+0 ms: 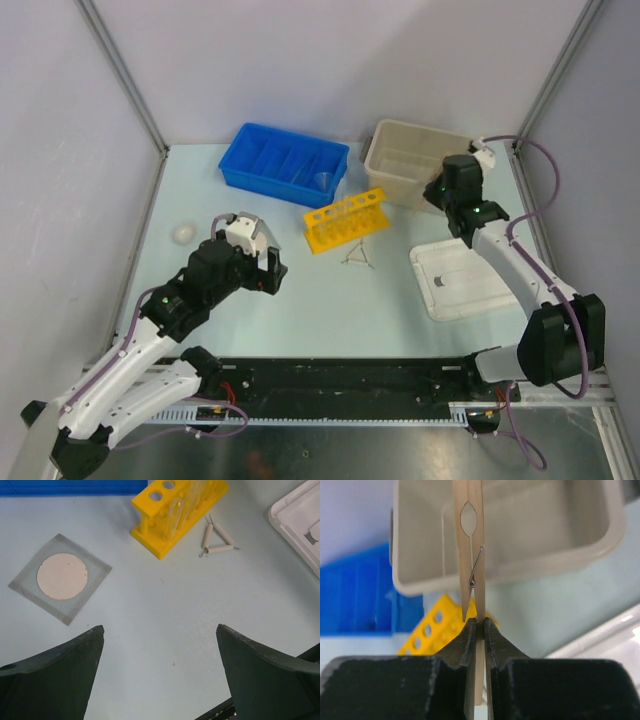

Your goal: Organize the chemistry lab equipment

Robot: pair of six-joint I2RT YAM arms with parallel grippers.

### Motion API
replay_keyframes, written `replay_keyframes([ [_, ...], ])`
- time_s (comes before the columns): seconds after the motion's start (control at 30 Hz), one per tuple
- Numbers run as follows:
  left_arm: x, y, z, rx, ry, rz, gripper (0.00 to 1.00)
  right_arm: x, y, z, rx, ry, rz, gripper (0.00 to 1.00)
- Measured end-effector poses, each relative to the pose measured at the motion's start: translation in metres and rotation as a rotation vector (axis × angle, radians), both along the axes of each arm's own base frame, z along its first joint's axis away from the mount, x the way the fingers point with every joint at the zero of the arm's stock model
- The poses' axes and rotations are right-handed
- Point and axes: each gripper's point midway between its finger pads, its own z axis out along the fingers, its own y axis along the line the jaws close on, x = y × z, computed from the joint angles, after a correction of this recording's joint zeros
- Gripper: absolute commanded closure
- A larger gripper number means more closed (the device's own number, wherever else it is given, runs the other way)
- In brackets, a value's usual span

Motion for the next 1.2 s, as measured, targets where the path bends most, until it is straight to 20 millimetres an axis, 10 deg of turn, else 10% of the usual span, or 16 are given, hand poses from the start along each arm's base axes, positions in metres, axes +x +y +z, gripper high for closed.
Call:
replay_keyframes([
  [0.43,0.0,0.0,0.0,0.0,0.0,0.0,0.0,0.081,-0.069,-0.015,0.279,-0.128,-0.226,0.99],
  [0.9,0.0,0.0,0.0,0.0,0.0,0.0,0.01,0.126,-0.053,-0.044,0.549,-0.136,-0.262,0.76],
  [1.2,0.0,0.0,0.0,0.0,0.0,0.0,0.01,0.133,-0.048,-0.024,0.485,-0.152,-0.199,0.57],
])
